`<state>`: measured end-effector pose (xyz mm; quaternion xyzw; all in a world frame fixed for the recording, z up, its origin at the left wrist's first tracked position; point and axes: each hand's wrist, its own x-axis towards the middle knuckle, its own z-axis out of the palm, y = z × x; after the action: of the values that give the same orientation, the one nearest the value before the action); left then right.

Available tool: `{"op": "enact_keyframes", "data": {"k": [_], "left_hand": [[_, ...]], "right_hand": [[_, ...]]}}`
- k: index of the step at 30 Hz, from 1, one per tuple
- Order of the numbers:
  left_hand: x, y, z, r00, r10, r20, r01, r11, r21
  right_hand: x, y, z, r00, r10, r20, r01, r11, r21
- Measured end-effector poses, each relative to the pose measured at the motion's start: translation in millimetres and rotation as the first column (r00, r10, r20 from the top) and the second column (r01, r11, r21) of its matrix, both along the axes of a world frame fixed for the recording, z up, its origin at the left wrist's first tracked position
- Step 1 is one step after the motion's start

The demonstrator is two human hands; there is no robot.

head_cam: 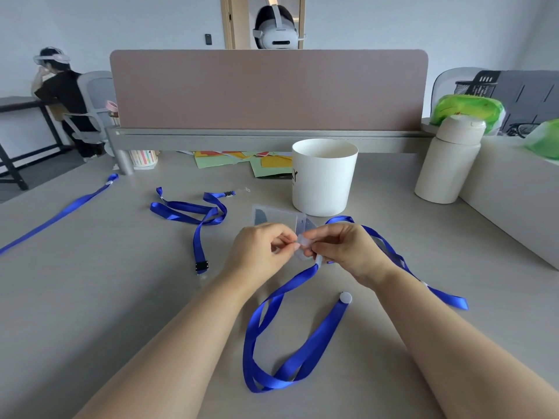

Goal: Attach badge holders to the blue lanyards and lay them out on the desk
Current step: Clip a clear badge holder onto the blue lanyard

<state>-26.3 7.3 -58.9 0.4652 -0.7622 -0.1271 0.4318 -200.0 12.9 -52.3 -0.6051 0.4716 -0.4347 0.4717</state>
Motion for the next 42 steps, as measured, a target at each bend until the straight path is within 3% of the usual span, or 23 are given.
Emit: {"op": "enact_keyframes", "data": {"k": [6, 9, 12, 14, 17, 19, 22, 26, 28, 31, 33, 35, 38, 42], "left_hand": [[0, 2, 2, 0.998, -0.001, -0.064, 0.009, 0.993, 0.120], [-2, 2, 2, 0.985, 0.010, -0.172, 0.024, 0.980, 0.197], [-3, 2, 5, 0.943, -0.051, -0.330, 0.142, 0.955, 0.260], [-4, 2, 4, 0.938, -0.076, -0.339, 0.171, 0.950, 0.262], [-4, 1, 0, 0.969, -0.066, -0.237, 0.117, 0.971, 0.208], [-1, -3, 0, 0.999, 0.006, -0.049, -0.008, 0.999, -0.037], [6, -7, 6, 0.979, 0.116, 0.166, -0.046, 0.927, -0.373], [11, -10, 8, 0.892, 0.224, 0.393, -0.028, 0.895, -0.445], [8, -9, 5, 0.889, 0.194, 0.414, -0.009, 0.913, -0.408], [3, -4, 4, 0.936, 0.116, 0.334, 0.005, 0.940, -0.341], [0, -2, 4, 0.939, 0.137, 0.316, -0.019, 0.937, -0.348], [-2, -1, 3, 0.931, 0.159, 0.329, -0.028, 0.929, -0.369], [-4, 2, 1, 0.942, 0.115, 0.315, -0.015, 0.952, -0.304], [-5, 6, 5, 0.983, -0.003, 0.185, 0.037, 0.983, -0.180]], "right_hand": [[1, 1, -1, 0.999, 0.020, -0.037, -0.022, 0.998, -0.059], [1, 2, -1, 1.000, 0.009, -0.015, -0.010, 0.998, -0.065], [2, 1, 0, 0.999, -0.037, -0.009, 0.036, 0.996, -0.078], [4, 0, 1, 0.993, -0.101, -0.055, 0.094, 0.990, -0.105], [7, -1, -2, 0.962, -0.214, -0.167, 0.168, 0.953, -0.253], [7, 0, -1, 0.925, -0.266, -0.271, 0.137, 0.899, -0.416], [3, -1, 3, 0.864, -0.333, -0.378, -0.008, 0.741, -0.671], [-1, -6, 3, 0.829, -0.398, -0.394, -0.059, 0.638, -0.768], [-2, -8, 0, 0.834, -0.409, -0.371, -0.035, 0.632, -0.775], [3, -4, -1, 0.872, -0.398, -0.286, 0.105, 0.722, -0.684], [7, -1, 1, 0.912, -0.331, -0.242, 0.190, 0.864, -0.466], [10, 1, 3, 0.974, -0.209, -0.092, 0.186, 0.960, -0.208], [11, 1, 6, 0.959, -0.150, 0.242, 0.135, 0.988, 0.076], [7, -1, 6, 0.919, -0.153, 0.363, 0.105, 0.983, 0.148]]}}
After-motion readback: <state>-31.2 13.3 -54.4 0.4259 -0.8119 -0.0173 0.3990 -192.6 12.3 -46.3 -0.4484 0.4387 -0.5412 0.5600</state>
